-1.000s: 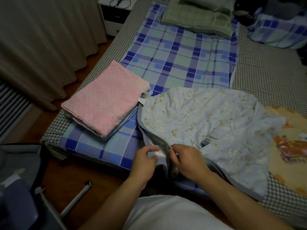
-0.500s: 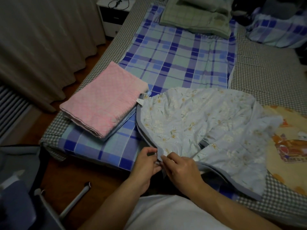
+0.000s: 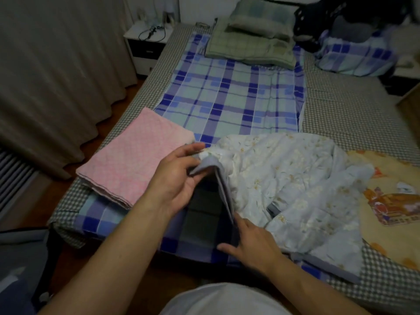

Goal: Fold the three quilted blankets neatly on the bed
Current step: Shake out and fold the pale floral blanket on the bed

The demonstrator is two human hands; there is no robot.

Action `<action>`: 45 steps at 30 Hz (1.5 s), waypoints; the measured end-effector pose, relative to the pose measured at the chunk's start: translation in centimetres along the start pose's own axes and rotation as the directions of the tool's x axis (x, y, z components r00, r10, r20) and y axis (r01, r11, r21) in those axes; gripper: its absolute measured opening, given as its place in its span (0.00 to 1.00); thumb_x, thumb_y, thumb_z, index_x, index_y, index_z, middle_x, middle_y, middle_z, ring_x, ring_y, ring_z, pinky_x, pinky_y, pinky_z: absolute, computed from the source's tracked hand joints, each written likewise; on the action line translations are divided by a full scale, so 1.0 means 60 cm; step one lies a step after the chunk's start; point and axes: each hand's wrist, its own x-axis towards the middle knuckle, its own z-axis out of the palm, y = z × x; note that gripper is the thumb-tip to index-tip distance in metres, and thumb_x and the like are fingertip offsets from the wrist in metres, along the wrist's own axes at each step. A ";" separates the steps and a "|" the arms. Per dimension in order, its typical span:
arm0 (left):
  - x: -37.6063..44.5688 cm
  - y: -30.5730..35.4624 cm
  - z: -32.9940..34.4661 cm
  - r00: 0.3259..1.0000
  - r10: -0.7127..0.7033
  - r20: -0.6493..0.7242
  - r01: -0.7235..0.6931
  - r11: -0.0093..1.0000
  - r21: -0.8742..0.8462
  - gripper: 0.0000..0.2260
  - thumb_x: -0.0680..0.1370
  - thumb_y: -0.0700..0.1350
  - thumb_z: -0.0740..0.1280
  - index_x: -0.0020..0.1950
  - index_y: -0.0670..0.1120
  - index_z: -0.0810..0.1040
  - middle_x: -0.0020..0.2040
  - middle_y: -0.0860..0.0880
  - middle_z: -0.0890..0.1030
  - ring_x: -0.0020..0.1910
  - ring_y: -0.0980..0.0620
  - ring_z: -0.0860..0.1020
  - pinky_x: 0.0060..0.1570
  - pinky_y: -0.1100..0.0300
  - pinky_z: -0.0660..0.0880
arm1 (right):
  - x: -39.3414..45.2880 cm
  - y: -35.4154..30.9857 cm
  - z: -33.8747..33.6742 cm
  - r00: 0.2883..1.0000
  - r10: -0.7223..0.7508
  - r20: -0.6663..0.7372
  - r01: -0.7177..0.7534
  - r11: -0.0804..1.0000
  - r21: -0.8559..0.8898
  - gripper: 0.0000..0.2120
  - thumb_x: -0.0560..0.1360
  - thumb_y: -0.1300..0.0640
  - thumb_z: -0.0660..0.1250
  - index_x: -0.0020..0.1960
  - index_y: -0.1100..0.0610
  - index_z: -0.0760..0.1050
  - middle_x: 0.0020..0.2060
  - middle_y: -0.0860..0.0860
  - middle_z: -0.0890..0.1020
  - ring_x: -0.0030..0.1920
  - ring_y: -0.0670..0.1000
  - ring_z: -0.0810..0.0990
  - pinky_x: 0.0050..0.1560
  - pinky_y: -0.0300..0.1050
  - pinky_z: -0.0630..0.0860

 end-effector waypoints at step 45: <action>0.168 0.576 0.358 0.694 0.720 -0.019 -0.705 0.673 -0.223 0.14 0.74 0.29 0.59 0.39 0.44 0.79 0.39 0.43 0.80 0.40 0.45 0.80 0.34 0.54 0.78 | 0.001 0.132 -0.838 0.388 0.077 -0.918 -0.396 0.914 -0.091 0.10 0.73 0.59 0.70 0.54 0.57 0.79 0.48 0.65 0.82 0.46 0.67 0.81 0.39 0.51 0.72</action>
